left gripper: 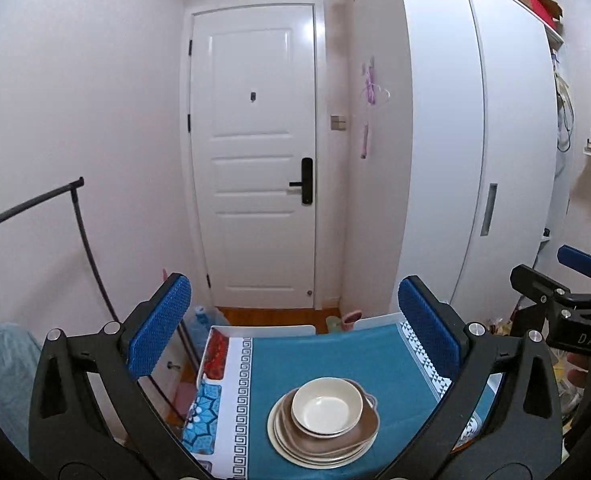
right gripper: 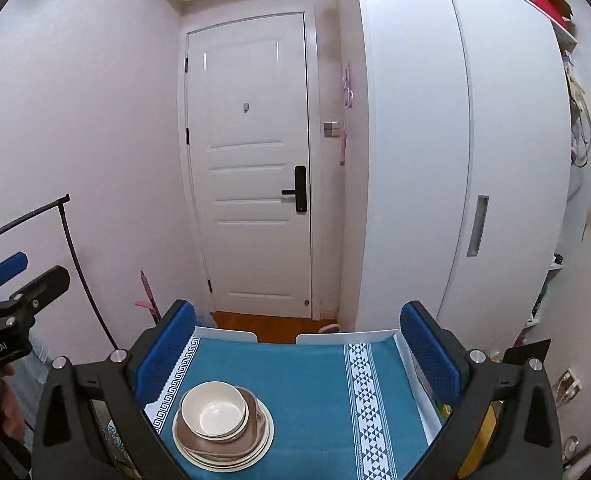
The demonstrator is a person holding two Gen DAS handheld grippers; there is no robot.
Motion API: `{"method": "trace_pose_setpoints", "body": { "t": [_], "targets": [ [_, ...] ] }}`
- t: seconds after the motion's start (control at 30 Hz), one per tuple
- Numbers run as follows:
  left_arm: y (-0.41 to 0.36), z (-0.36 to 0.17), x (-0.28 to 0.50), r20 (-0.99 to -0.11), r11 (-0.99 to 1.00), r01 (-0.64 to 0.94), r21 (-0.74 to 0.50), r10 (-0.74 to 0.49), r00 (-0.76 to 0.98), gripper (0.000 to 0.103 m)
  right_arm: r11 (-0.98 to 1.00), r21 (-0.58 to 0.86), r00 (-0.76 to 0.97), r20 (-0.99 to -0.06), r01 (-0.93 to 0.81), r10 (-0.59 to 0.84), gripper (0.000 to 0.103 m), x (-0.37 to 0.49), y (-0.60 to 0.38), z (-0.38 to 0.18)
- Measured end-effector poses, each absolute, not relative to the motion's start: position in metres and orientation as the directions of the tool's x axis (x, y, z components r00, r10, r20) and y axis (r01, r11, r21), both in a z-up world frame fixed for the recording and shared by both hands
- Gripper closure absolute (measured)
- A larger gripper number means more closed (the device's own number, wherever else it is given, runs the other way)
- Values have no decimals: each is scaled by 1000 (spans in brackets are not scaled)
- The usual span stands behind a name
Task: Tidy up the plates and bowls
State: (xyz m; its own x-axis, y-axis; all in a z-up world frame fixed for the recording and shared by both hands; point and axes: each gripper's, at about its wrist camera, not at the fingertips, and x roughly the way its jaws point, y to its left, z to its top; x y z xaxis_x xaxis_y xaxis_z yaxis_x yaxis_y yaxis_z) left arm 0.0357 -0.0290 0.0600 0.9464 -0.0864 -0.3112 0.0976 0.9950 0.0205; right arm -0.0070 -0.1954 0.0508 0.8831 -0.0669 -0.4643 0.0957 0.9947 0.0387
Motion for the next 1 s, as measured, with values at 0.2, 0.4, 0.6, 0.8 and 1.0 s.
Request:
{"method": "trace_pose_setpoints", "body": {
  "t": [0.2,0.4,0.6,0.8,1.0],
  "targets": [
    [-34,58,37,-319,994,107,24,-94,943,0,993,47,887,-455,113,-79,1,-5,-194,51],
    [-33,58,34,-315,995,98,19,-87,945,0,992,44,892,-444,122,-90,1,-6,-193,54],
    [-36,56,34,-312,995,97,20,-86,946,0,991,41,892,-443,125,-94,1,-3,-194,54],
    [-38,56,35,-315,996,90,26,-78,946,0,991,40,892,-442,127,-96,1,-1,-194,54],
    [-36,56,38,-320,996,88,19,-78,944,0,991,37,889,-447,130,-100,1,0,-193,54]
  ]
}}
